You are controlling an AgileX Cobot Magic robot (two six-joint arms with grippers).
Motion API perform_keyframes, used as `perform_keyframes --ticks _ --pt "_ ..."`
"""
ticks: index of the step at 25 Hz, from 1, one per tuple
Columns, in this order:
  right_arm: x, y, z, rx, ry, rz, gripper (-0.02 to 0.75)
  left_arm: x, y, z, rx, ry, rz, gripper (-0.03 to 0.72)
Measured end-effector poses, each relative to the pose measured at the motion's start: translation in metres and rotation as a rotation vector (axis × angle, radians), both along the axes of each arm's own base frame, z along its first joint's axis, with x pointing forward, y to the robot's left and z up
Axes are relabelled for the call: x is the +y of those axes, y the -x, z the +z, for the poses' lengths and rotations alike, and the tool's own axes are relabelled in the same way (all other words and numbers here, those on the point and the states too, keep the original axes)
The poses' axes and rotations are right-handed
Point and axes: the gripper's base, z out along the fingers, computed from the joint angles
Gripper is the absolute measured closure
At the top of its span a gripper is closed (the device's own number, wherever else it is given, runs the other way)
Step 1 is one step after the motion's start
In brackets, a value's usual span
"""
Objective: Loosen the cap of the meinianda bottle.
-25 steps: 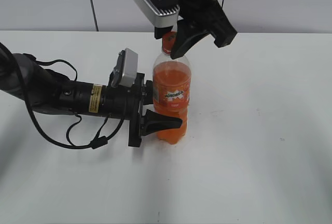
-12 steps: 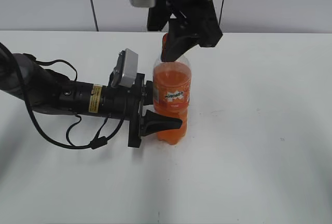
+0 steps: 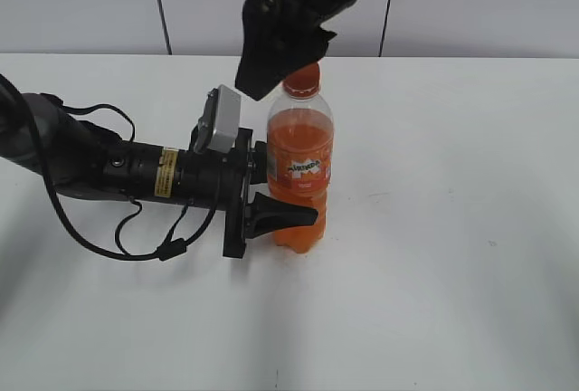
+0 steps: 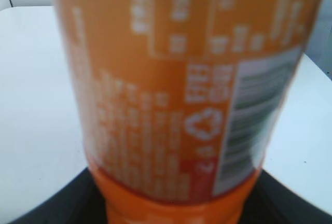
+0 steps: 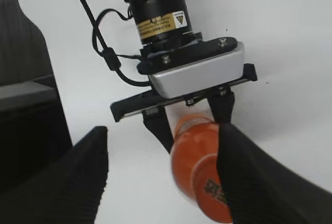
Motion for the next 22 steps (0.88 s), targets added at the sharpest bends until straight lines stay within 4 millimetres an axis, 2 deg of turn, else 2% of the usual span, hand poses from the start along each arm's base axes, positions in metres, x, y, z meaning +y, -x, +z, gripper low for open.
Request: perform_keyframes --ticks 5,8,15,18,22 --pt "0.004 0.004 0.003 0.153 -0.075 -0.187 0.246 0.0 0.0 0.0 0.0 -0.001 -0.001 0.293" --pt "0.003 0.005 0.005 0.247 -0.086 -0.386 0.246 0.0 0.0 0.0 0.0 -0.001 -0.001 0.293" --pt "-0.026 0.005 0.03 0.196 -0.069 -0.835 0.246 0.0 0.0 0.0 0.004 -0.001 0.0 0.293" --pt "-0.031 0.01 0.041 0.226 -0.119 -0.94 0.246 0.0 0.0 0.0 0.008 -0.001 0.001 0.293" --pt "-0.03 0.013 0.044 0.294 -0.156 -1.014 0.246 0.0 0.0 0.0 0.012 -0.001 0.002 0.293"
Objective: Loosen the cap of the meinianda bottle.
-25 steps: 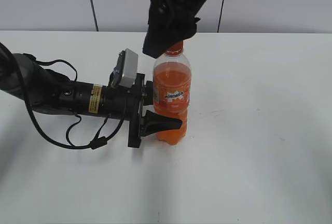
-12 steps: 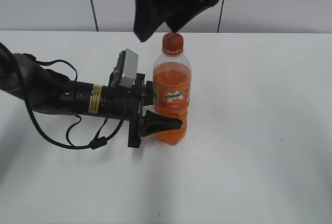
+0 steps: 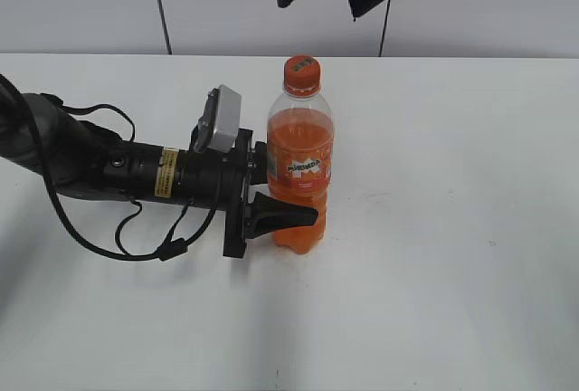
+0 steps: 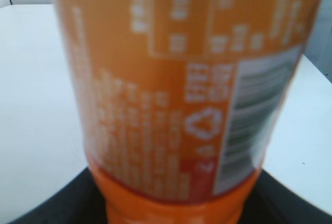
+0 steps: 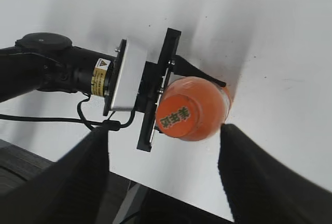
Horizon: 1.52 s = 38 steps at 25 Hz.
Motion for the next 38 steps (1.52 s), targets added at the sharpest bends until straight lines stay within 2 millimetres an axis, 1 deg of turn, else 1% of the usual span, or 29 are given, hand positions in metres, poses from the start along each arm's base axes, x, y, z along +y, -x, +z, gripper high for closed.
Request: perform_keyframes --ticks 6,14,19,28,33,38 --pt "-0.002 -0.004 -0.003 0.017 0.006 -0.103 0.246 0.0 0.0 0.0 0.004 0.0 0.001 0.293" --pt "0.01 -0.017 -0.03 0.087 0.042 -0.131 0.245 0.0 0.0 0.0 0.009 0.0 0.005 0.293" --pt "0.02 -0.017 -0.042 0.117 0.054 -0.113 0.245 0.0 0.0 0.0 0.011 0.0 0.006 0.293" --pt "0.025 -0.021 -0.055 0.144 0.074 -0.112 0.245 0.0 0.0 0.0 0.011 -0.001 0.007 0.293" --pt "0.025 -0.022 -0.057 0.144 0.08 -0.112 0.245 0.0 0.0 0.0 0.011 -0.001 0.007 0.293" --pt "0.025 -0.023 -0.057 0.139 0.086 -0.113 0.281 0.0 0.0 0.0 0.011 -0.001 0.007 0.293"
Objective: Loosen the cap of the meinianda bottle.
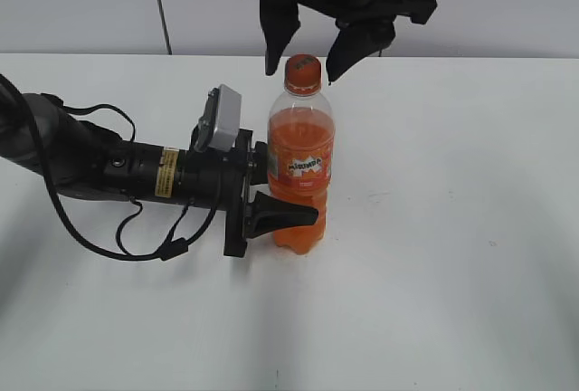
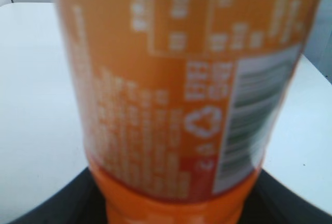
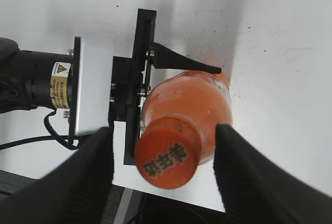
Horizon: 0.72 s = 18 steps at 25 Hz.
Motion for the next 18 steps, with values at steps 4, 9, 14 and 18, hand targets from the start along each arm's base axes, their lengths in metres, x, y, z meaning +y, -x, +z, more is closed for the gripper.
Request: perform_keyframes --ticks 4,9,14,18 --pt "0.0 0.0 0.0 0.0 0.0 0.0 0.294 0.0 0.0 0.0 0.0 0.0 0.0 0.293" --pt "0.0009 -0.0005 -0.0019 0.006 0.0 0.0 0.297 0.0 0.0 0.0 0.0 0.0 0.0 0.293" --pt "0.0031 -0.0018 -0.0068 0.023 0.0 0.0 0.316 0.0 0.0 0.0 0.0 0.001 0.0 0.293" --pt "0.003 -0.0018 -0.0068 0.022 0.001 0.0 0.359 0.0 0.0 0.0 0.0 0.001 0.0 0.293"
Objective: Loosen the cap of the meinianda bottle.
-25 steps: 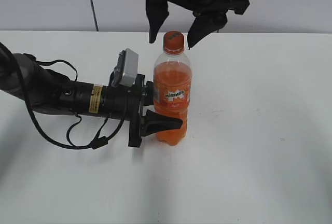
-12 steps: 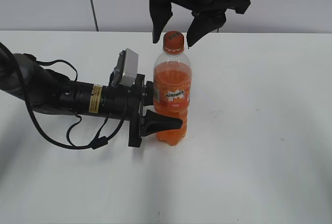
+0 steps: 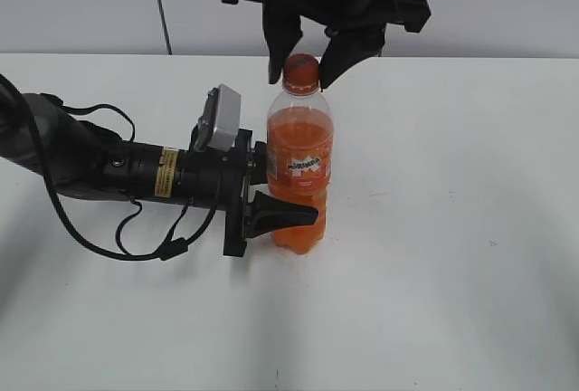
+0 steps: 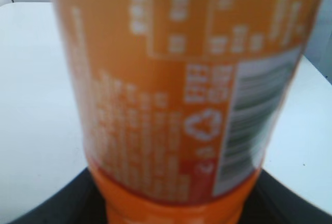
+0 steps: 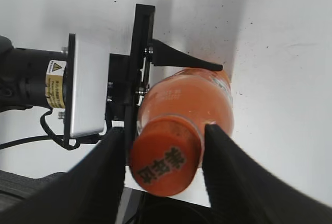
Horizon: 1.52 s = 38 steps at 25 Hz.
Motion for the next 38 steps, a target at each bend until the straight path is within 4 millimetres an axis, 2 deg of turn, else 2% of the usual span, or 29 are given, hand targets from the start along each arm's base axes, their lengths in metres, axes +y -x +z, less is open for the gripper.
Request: perform_keyframes --ticks 3,7,11,21,31,38 --pt "-0.0007 -0.0005 -0.0001 -0.006 0.009 0.001 0.426 0.0 0.0001 0.0001 0.001 0.001 0.0 0.293" --pt "-0.0013 -0.0007 -0.0002 -0.019 0.022 0.034 0.434 0.0 -0.0001 0.0 0.003 0.0 0.002 0.293" --pt "-0.0017 -0.0011 -0.0003 -0.055 0.049 0.143 0.453 0.0 -0.0003 -0.0001 0.004 -0.001 0.004 0.293" --pt "-0.0005 -0.0004 -0.0001 -0.202 0.138 0.645 0.458 0.0 0.0003 -0.0001 0.003 -0.002 -0.003 0.293" --pt "0.0006 0.0008 0.0001 -0.378 0.233 1.231 0.458 0.0003 0.0007 0.0 -0.005 0.0 -0.011 0.293" --pt "0.0005 0.002 0.0006 -0.469 0.286 1.539 0.458 0.0003 0.0009 -0.0001 -0.011 -0.001 -0.015 0.293"
